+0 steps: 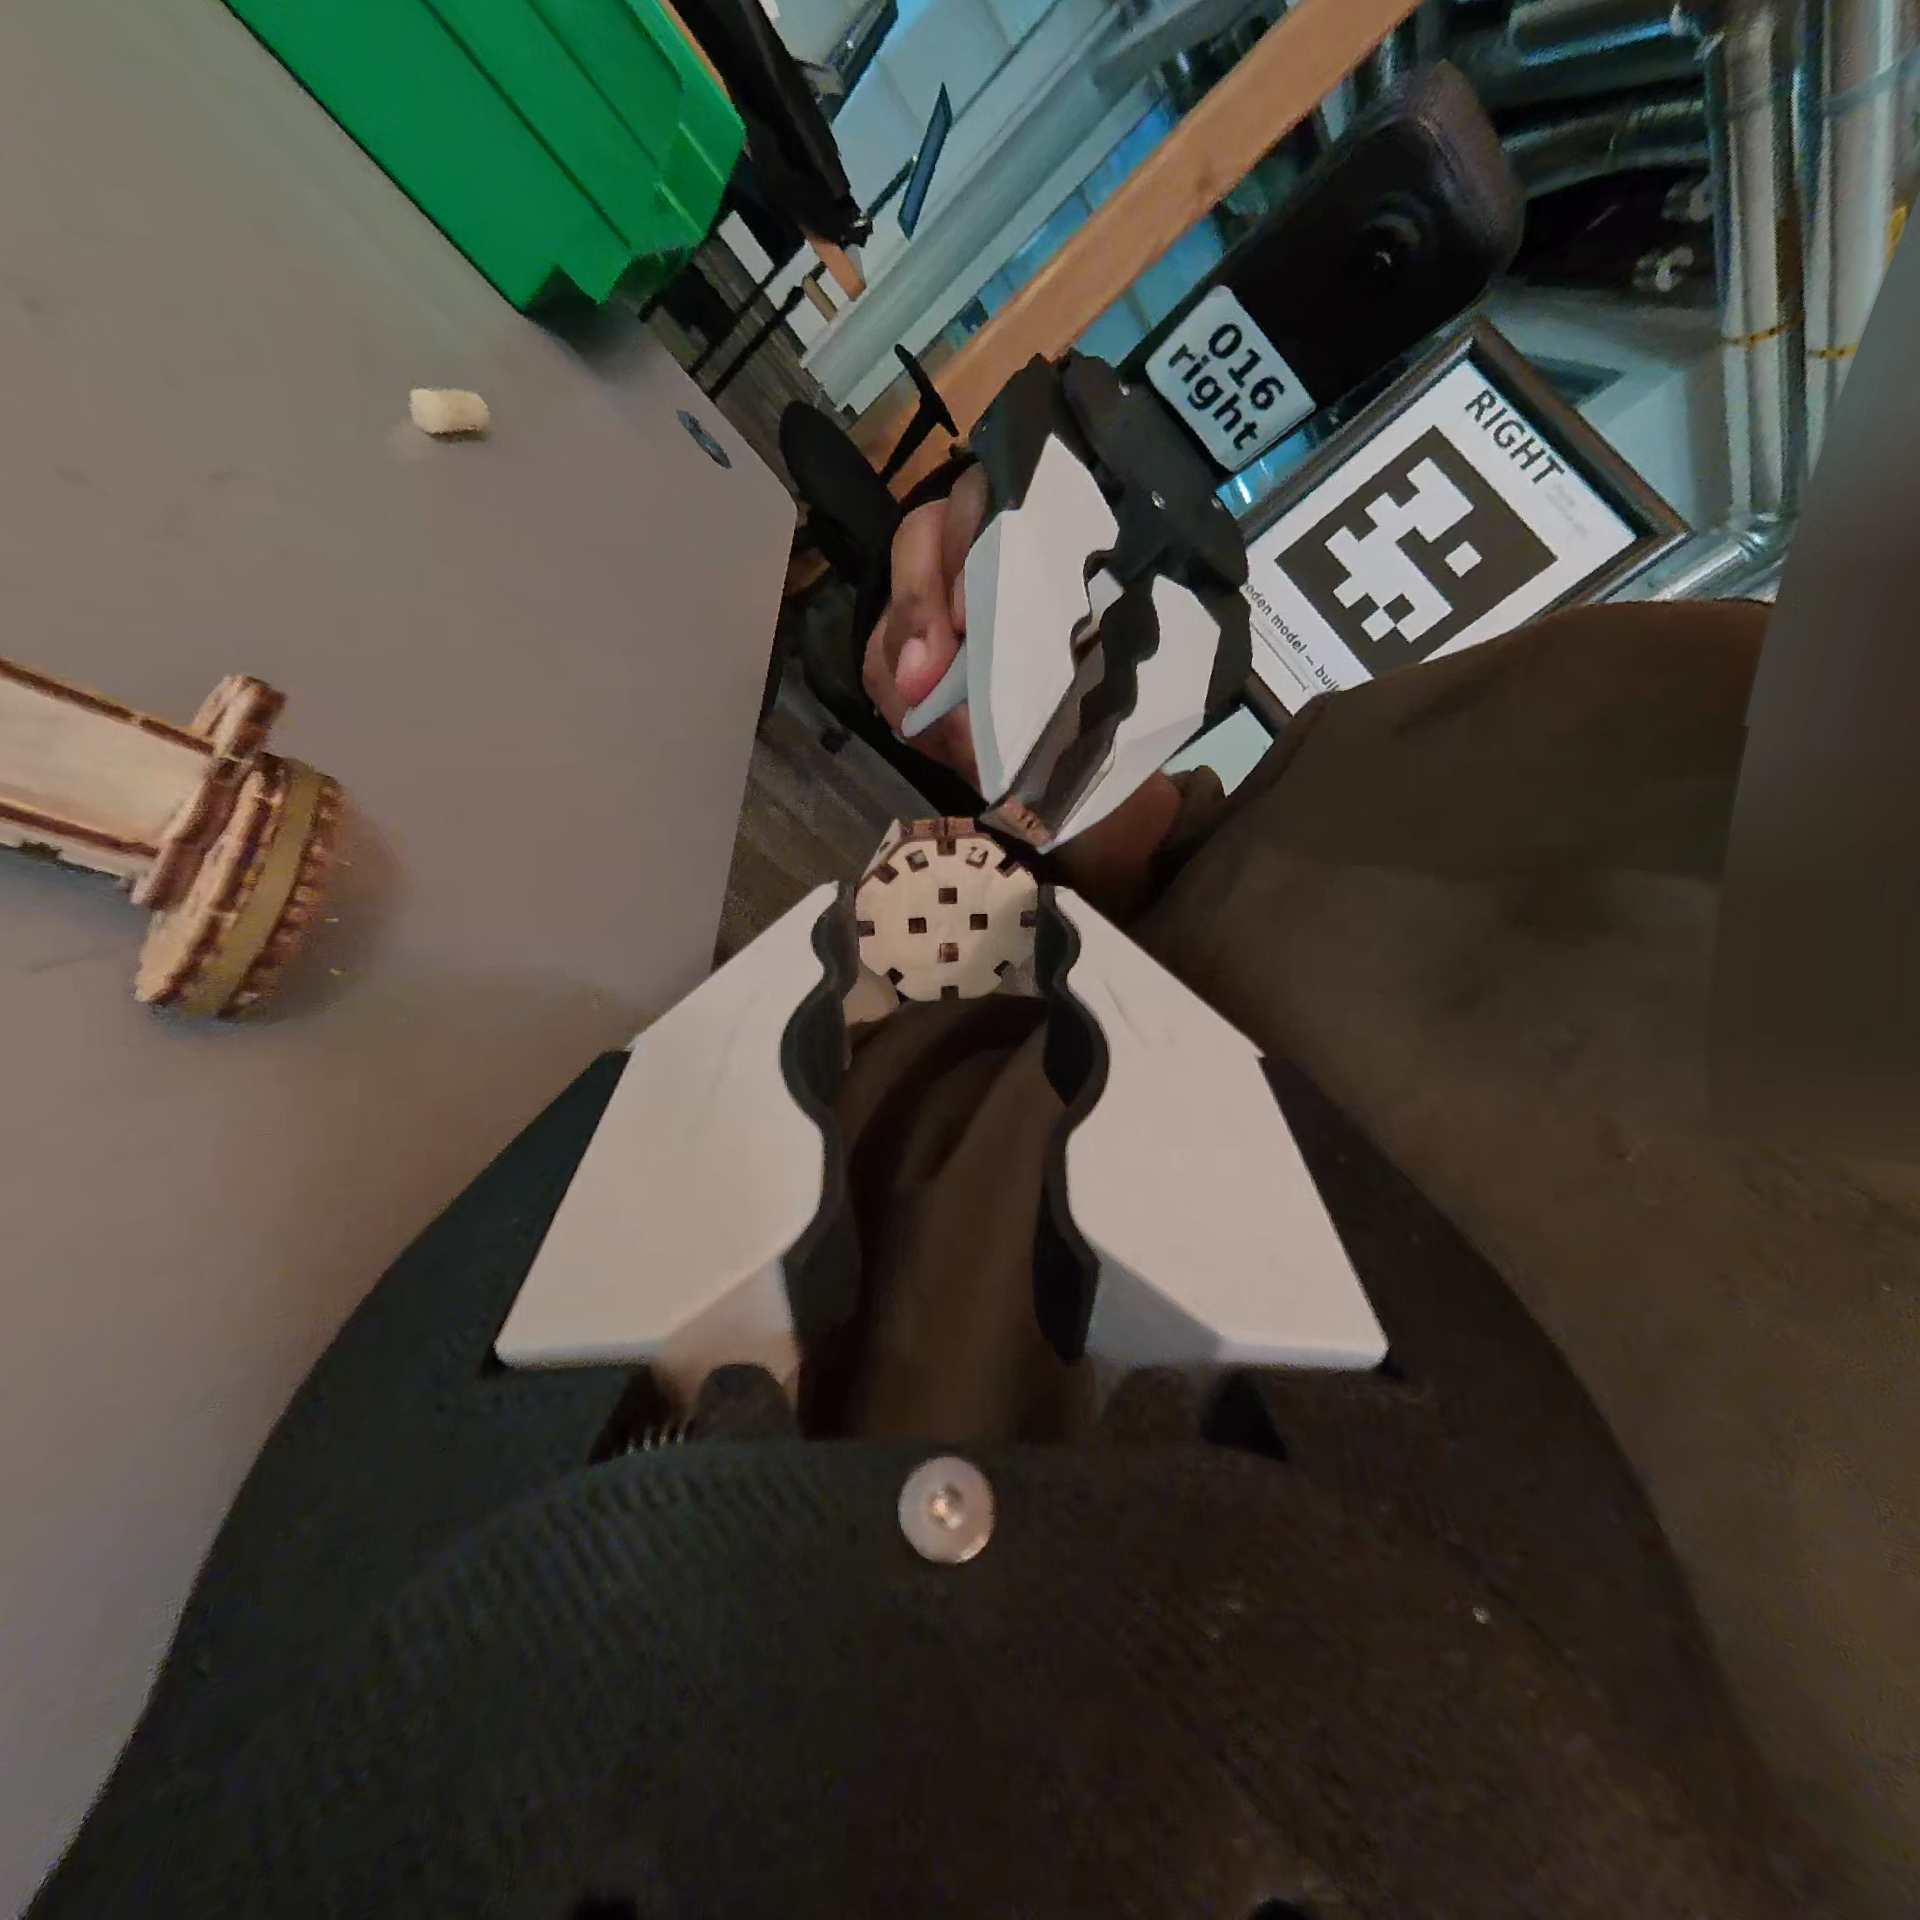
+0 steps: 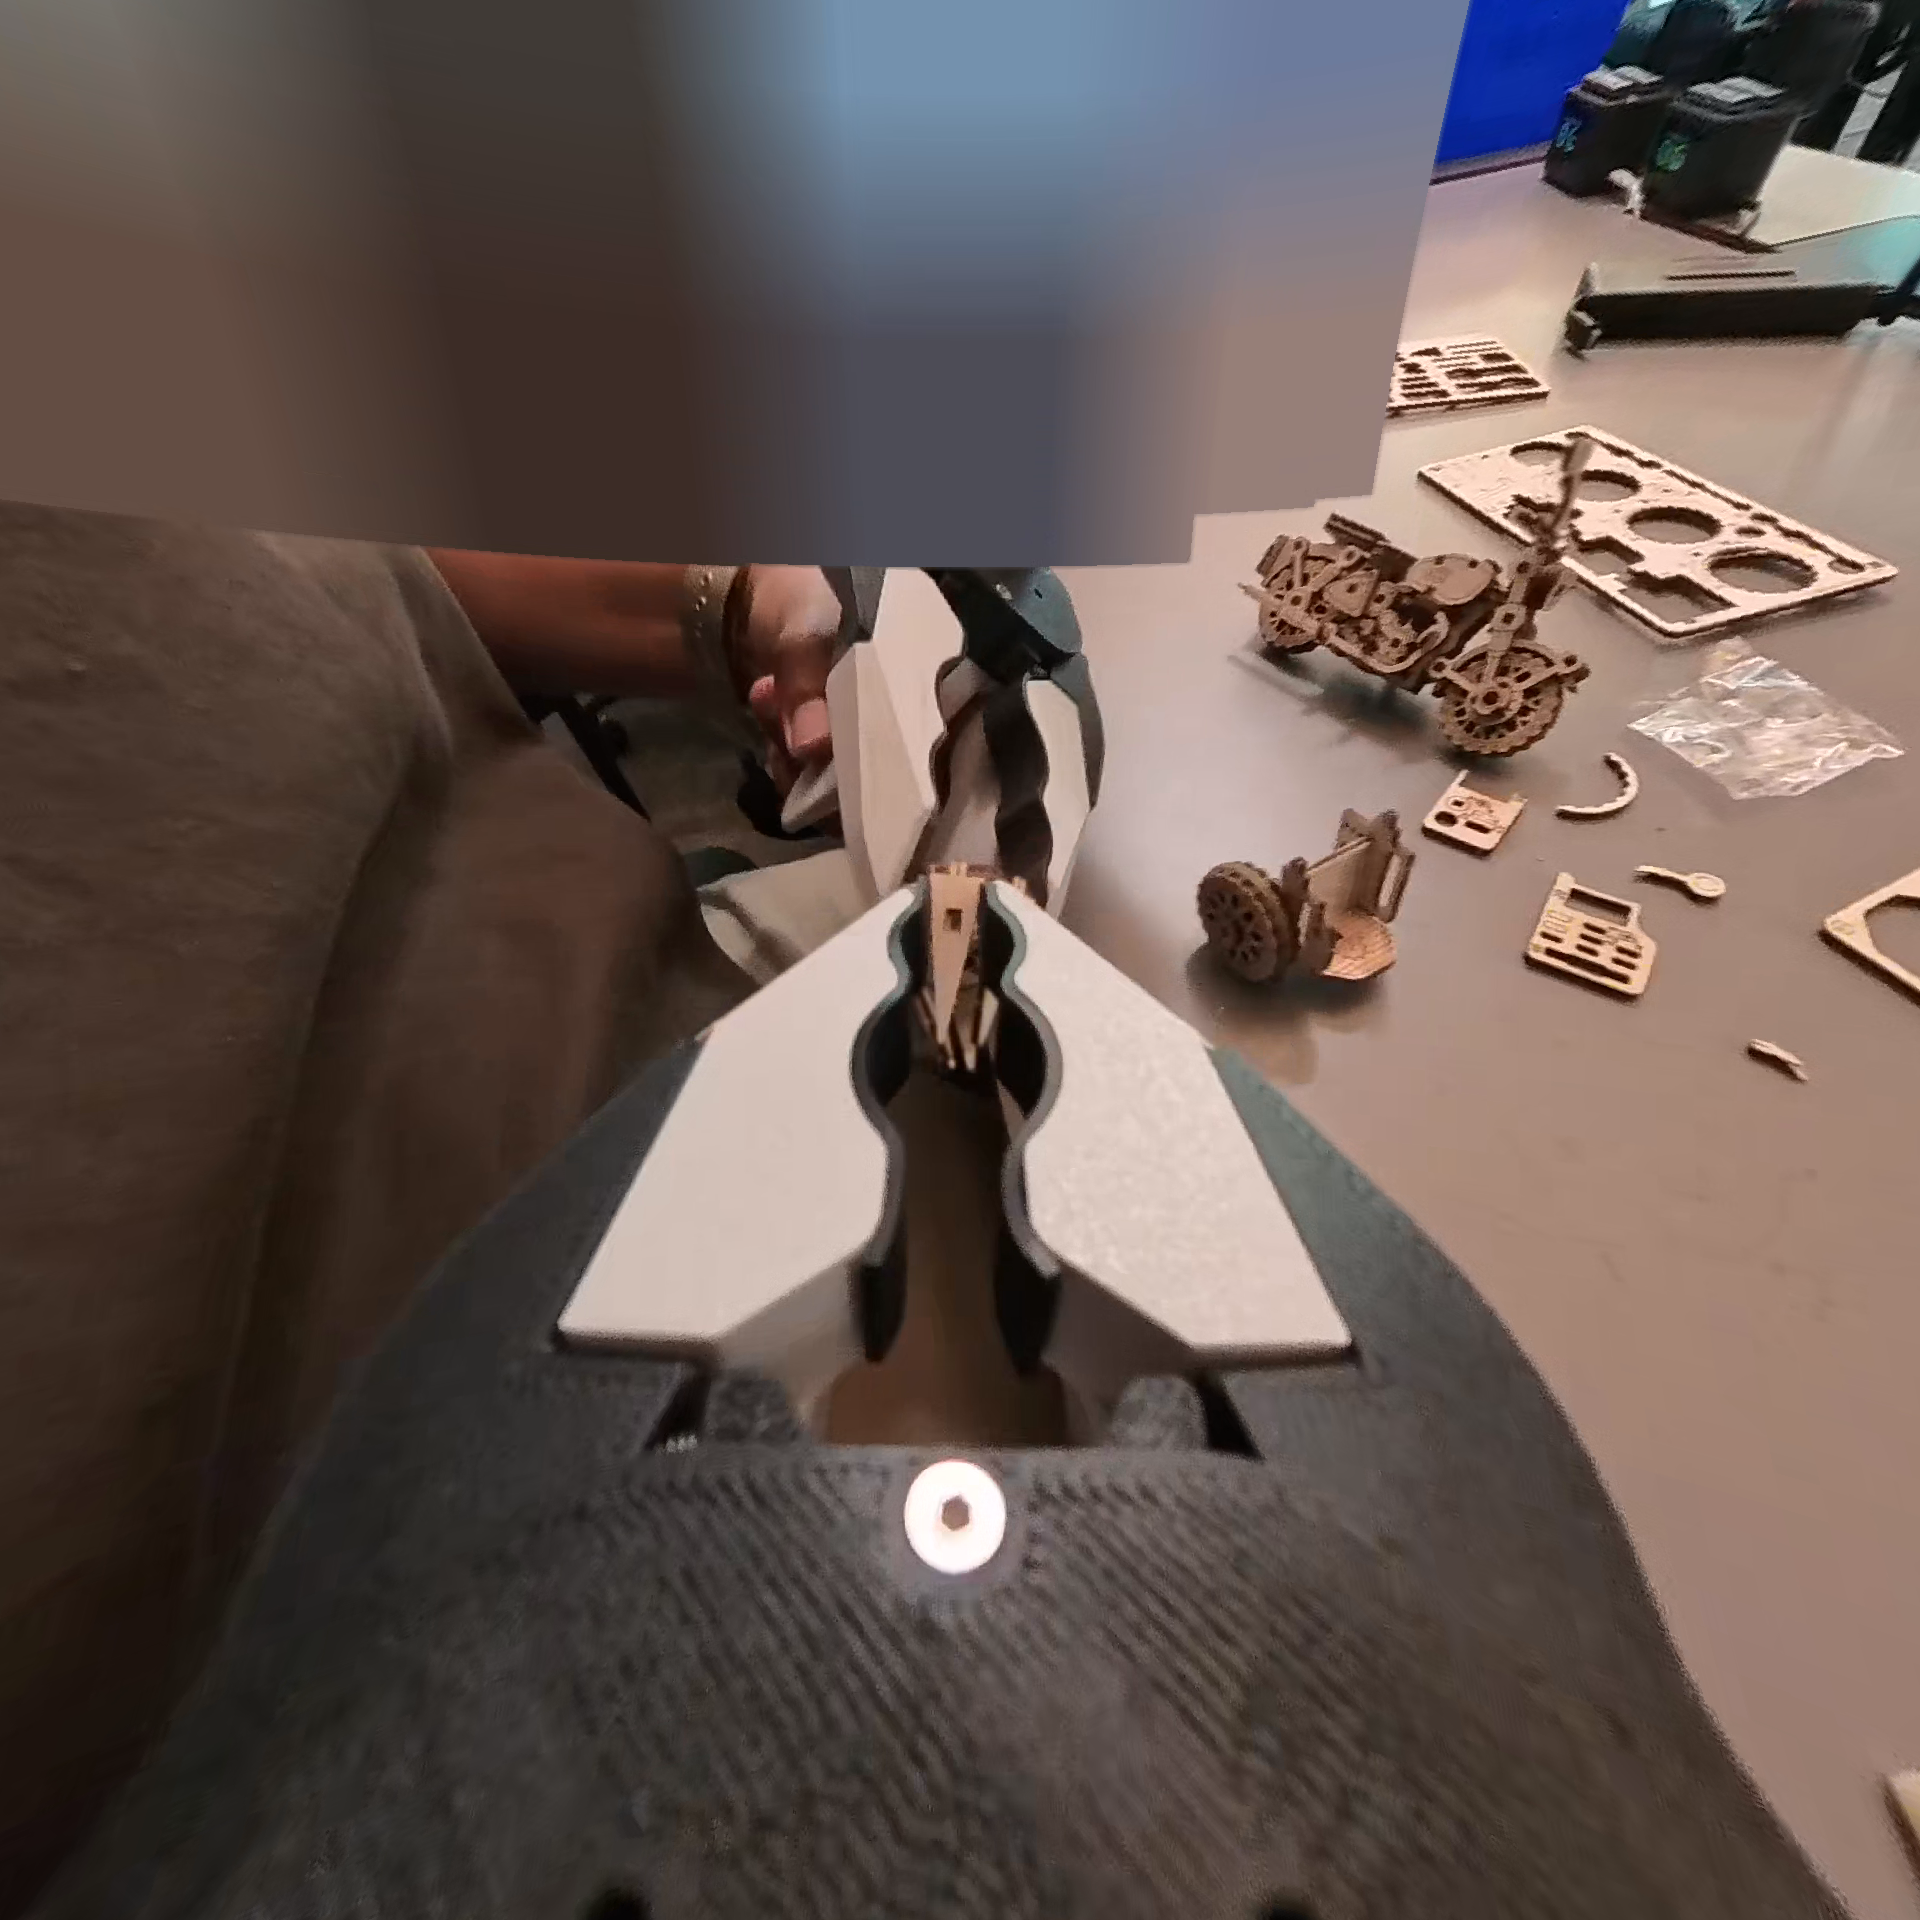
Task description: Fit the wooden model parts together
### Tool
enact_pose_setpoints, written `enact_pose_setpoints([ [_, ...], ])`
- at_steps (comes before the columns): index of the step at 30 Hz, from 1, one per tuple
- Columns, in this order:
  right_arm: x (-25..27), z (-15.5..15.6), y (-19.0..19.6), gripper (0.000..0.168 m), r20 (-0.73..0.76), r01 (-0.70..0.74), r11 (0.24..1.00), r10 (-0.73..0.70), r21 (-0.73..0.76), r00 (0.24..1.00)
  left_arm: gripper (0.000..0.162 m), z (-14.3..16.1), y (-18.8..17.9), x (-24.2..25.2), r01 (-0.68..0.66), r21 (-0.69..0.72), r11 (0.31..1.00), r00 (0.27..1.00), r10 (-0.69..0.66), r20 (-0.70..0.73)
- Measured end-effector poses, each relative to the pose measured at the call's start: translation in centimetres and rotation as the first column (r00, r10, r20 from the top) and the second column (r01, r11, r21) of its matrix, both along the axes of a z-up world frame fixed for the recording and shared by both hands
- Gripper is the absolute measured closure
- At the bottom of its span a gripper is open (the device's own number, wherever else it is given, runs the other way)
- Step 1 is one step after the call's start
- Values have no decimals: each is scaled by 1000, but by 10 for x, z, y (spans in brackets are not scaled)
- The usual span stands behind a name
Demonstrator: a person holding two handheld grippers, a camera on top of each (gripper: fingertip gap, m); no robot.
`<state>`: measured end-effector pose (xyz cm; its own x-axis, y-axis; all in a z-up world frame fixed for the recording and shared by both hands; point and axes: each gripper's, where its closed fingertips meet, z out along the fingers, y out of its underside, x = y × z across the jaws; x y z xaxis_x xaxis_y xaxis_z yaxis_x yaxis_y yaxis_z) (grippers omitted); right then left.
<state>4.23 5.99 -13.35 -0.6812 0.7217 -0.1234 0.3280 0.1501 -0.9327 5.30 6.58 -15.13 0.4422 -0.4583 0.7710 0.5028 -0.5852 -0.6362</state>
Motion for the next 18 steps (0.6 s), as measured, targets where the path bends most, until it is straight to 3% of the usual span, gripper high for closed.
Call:
enact_pose_setpoints([
  [18, 8, -2, -6, 161, -29, -74, 997, 75, 11, 997, 133, 2, -3, 10, 38, 25, 999, 999, -38, -25],
])
